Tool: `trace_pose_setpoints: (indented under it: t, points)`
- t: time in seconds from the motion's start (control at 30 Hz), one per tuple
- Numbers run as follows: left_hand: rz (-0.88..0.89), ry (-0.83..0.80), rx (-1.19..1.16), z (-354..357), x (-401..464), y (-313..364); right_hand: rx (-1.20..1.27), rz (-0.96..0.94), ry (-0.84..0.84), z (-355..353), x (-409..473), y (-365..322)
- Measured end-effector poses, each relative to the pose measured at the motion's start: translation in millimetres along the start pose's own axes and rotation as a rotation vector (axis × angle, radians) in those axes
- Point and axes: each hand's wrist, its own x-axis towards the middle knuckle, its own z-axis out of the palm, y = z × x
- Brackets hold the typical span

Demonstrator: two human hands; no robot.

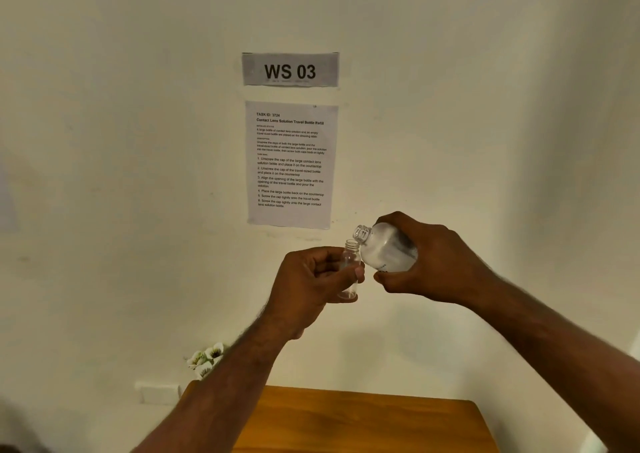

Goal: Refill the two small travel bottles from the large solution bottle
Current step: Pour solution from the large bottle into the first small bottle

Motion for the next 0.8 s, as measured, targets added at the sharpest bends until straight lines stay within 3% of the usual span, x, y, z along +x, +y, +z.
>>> trace_pose_setpoints:
  t: [0.8]
  points:
    - [-0.019,0.025,0.008,-10.9,-20.2,-1.0,-0.249,-0.103,-0.098,-20.1,1.9,-21.1]
